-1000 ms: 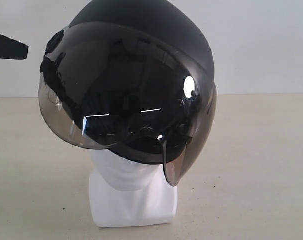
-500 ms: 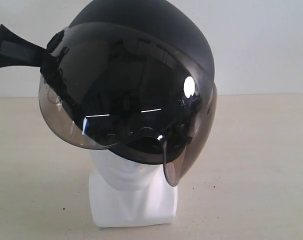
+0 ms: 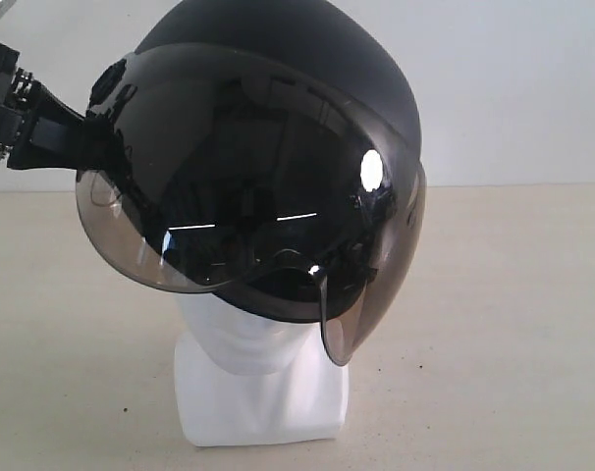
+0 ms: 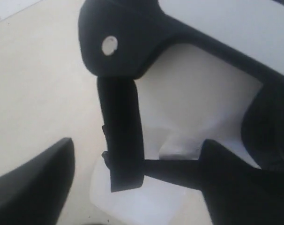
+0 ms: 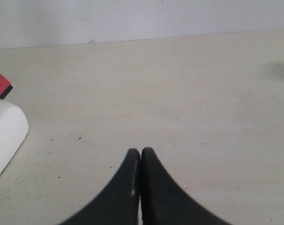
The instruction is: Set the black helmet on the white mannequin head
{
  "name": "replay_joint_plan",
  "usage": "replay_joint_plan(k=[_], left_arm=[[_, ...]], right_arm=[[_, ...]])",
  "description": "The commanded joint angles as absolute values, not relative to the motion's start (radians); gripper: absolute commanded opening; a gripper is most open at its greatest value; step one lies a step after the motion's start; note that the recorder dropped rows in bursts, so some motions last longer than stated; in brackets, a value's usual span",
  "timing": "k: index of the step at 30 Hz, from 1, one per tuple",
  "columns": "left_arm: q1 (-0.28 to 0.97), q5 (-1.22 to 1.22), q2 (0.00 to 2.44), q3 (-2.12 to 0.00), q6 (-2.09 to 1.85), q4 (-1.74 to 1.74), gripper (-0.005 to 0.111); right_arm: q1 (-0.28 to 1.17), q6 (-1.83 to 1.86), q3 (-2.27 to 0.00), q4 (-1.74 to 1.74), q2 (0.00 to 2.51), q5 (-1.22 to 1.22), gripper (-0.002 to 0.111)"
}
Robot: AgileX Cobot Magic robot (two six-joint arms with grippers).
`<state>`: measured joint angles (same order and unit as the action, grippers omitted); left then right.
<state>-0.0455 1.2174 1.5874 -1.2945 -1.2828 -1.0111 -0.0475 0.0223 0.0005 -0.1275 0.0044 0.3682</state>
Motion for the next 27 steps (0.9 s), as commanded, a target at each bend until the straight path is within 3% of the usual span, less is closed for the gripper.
replay_joint_plan(k=[1,15,27], left_arm=[[-0.027,1.221,1.607,-1.3,-1.288,-1.012,0.052],[-0.026,1.221,1.697,-1.287,-1.288,-1.015,0.048],[-0.026,1.221,1.754,-1.277,-1.333,-1.078,0.015]], right_arm=[[-0.049,0.022,0.0,-0.121,0.0,0.356,0.0],[-0.049,0.024,0.0,-0.121,0.0,0.356,0.0],[-0.049,0.024,0.0,-0.121,0.0,0.356,0.0]])
